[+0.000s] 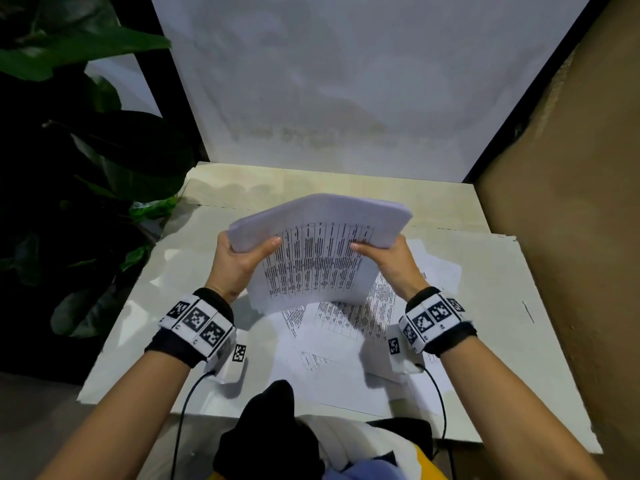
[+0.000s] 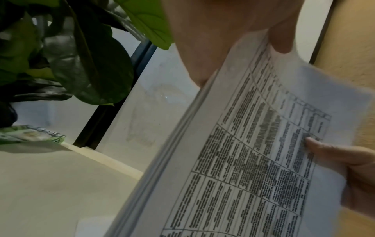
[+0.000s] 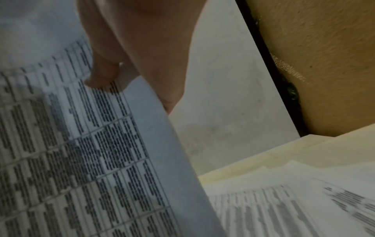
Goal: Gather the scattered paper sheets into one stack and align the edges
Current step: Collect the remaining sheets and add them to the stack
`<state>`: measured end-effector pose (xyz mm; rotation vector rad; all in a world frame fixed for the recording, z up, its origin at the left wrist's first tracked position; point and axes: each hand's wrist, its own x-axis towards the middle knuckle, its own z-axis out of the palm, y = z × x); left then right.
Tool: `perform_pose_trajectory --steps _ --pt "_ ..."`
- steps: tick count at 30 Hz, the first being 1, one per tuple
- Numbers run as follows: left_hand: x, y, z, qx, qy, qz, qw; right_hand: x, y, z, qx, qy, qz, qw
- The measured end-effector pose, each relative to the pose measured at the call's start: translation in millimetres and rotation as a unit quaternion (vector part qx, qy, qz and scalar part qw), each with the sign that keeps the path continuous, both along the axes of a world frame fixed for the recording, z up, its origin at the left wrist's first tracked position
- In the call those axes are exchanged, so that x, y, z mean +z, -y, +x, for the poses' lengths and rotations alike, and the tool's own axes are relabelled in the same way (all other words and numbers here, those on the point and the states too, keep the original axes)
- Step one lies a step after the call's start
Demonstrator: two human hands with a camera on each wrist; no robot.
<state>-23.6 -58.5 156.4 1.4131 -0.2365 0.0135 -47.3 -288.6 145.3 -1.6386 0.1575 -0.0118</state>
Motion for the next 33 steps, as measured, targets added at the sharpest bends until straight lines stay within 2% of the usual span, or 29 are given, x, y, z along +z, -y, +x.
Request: perform_pose_trajectory --steps 5,11,15,20,27,33 --pt "12 -9 -4 -0.021 0.014 0.011 1.000 13 -1 3 -0.010 0.033 0.015 0.999" --pt "-22 -7 -7 -0.031 -0.104 0.083 0.991 -14 -7 0 0.015 -0.033 -0.017 0.999" --pt "-17 1 -7 -0.013 -0.091 0.125 0.988 -15 -8 3 -0.018 -0.018 0.010 1.000" --pt "-8 -11 -11 -0.009 -0.067 0.057 0.996 -9 -3 -1 -0.021 -0.006 0.031 0.999" --pt "-22 -13 -10 -0.003 -0.104 0.063 0.993 -22 -10 1 0.033 -0.057 0.014 0.998" --pt "-23 -4 -10 0.000 -0.146 0.072 0.987 -19 -15 8 0.003 -0.055 0.016 0.998"
